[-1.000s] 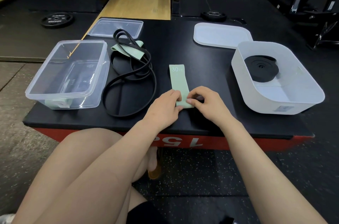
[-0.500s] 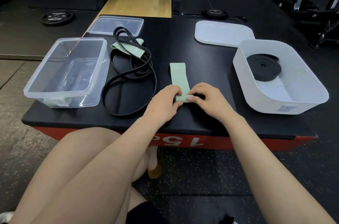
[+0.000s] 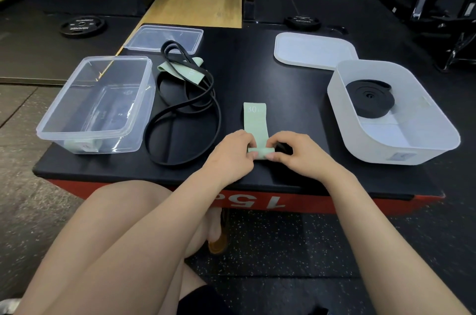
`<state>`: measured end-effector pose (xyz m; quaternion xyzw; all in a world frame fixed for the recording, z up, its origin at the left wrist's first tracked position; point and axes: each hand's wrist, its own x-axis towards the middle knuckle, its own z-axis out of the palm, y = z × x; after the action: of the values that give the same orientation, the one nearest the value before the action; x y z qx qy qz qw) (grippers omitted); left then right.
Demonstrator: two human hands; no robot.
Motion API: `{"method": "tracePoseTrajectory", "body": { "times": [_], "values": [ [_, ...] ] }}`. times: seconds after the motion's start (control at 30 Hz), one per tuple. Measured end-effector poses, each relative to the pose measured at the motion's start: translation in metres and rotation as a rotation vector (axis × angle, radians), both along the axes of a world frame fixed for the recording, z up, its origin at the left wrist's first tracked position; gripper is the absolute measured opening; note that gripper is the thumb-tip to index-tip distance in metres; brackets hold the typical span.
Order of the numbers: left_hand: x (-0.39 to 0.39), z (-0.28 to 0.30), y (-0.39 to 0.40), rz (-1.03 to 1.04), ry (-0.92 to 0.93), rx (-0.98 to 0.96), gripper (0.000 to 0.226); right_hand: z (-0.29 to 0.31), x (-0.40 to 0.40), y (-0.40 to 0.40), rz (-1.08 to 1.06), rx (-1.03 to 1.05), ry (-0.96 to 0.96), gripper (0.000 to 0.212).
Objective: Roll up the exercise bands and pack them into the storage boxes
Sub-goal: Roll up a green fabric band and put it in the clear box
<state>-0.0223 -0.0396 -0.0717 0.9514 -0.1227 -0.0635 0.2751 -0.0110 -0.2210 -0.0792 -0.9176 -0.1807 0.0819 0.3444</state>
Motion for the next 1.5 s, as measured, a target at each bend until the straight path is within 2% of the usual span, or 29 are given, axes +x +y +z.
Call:
{"method": "tracePoseTrajectory", "body": {
  "times": [0.23, 0.37, 0.53, 0.7, 0.87, 1.0, 1.23, 1.37, 1.5],
  "values": [
    [-0.007, -0.003, -0.003, -0.035, -0.008, -0.032, 0.016, -0.001, -0.005, -0.002, 0.016, -0.015, -0.008, 0.014],
    [-0.007, -0.002, -0.003, -0.023, -0.033, -0.046, 0.010, -0.002, 0.000, 0.001, -0.002, 0.055, -0.036, 0.014],
    [-0.004, -0.005, -0.002, -0.023, -0.058, 0.056, 0.030, -0.001, 0.006, 0.007, -0.068, 0.097, -0.046, 0.010],
    [0.002, -0.007, -0.001, 0.016, -0.062, 0.048, 0.032, -0.002, 0.011, 0.014, -0.178, 0.143, -0.078, 0.002],
    [0.006, -0.005, -0.002, 0.061, -0.026, -0.018, 0.035, -0.009, 0.006, 0.009, -0.151, 0.203, -0.067, 0.010],
    [0.004, -0.003, -0.002, 0.074, -0.038, -0.074, 0.029, -0.009, 0.009, 0.011, -0.168, 0.167, -0.056, 0.009],
    [0.013, -0.002, -0.001, 0.088, -0.068, -0.031, 0.025, -0.005, 0.019, 0.018, -0.195, 0.119, -0.104, 0.012],
    [0.020, -0.004, -0.001, 0.114, -0.048, -0.059, 0.029, -0.008, 0.016, 0.018, -0.147, 0.130, -0.102, 0.023],
    [0.020, -0.004, -0.003, 0.142, -0.082, -0.063, 0.029, -0.007, 0.020, 0.020, -0.171, 0.093, -0.091, 0.021]
  ]
}}
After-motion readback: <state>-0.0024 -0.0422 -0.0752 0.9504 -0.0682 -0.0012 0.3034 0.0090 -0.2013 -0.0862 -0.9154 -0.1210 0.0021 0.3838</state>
